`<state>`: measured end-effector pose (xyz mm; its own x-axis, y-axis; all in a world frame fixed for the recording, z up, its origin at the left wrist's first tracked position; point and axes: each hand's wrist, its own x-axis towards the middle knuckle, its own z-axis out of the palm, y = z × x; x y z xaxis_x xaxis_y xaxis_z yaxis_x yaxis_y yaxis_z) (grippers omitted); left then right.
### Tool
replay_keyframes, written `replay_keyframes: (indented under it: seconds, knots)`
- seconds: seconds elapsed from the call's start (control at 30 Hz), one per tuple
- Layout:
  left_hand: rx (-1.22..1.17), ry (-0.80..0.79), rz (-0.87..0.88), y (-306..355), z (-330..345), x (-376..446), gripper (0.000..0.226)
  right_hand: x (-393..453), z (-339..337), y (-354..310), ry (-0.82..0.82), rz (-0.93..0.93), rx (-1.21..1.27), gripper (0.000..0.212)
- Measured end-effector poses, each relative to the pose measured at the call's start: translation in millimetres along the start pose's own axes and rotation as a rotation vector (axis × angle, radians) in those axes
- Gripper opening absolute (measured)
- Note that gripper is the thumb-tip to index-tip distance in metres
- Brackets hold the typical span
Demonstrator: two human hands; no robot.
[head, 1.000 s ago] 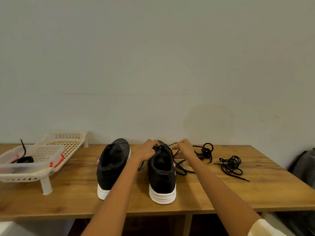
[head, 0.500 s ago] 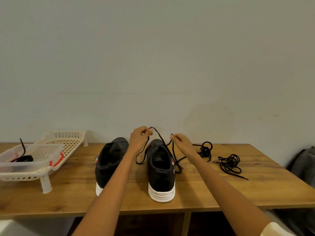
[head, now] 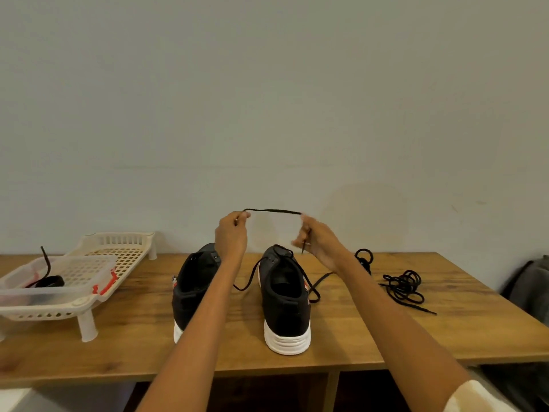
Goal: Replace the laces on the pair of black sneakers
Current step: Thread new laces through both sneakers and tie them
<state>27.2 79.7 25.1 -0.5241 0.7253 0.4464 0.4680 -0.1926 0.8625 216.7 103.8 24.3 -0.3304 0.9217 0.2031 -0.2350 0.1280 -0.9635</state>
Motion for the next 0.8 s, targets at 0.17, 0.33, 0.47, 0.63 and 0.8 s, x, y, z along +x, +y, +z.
replay_keyframes:
  seconds: [0.17, 0.33, 0.47, 0.63, 0.8]
  knots:
    - [0.323, -0.113, -0.002, -14.4, -1.7, -2.7, 0.026, 2.3, -8.5, 5.7, 0.236, 0.036, 0.261, 0.042]
    - [0.413, -0.364, 0.166, -6.2, 10.7, -6.9, 0.056, 5.3, 26.5, 9.3, 0.169, -0.009, -0.709, 0.049]
    - [-0.224, -0.642, 0.057, 21.6, 18.8, -14.8, 0.033, 9.4, 37.8, 3.9, 0.085, -0.142, -0.868, 0.055]
    - [0.129, -0.555, 0.191, -6.1, 22.1, -2.1, 0.027, 12.1, 21.7, 0.7, 0.16, -0.099, -0.658, 0.054]
    - [-0.041, -0.315, 0.011, -4.4, 12.3, 2.6, 0.029, 10.2, 2.9, 12.8, -0.072, 0.399, -1.014, 0.071]
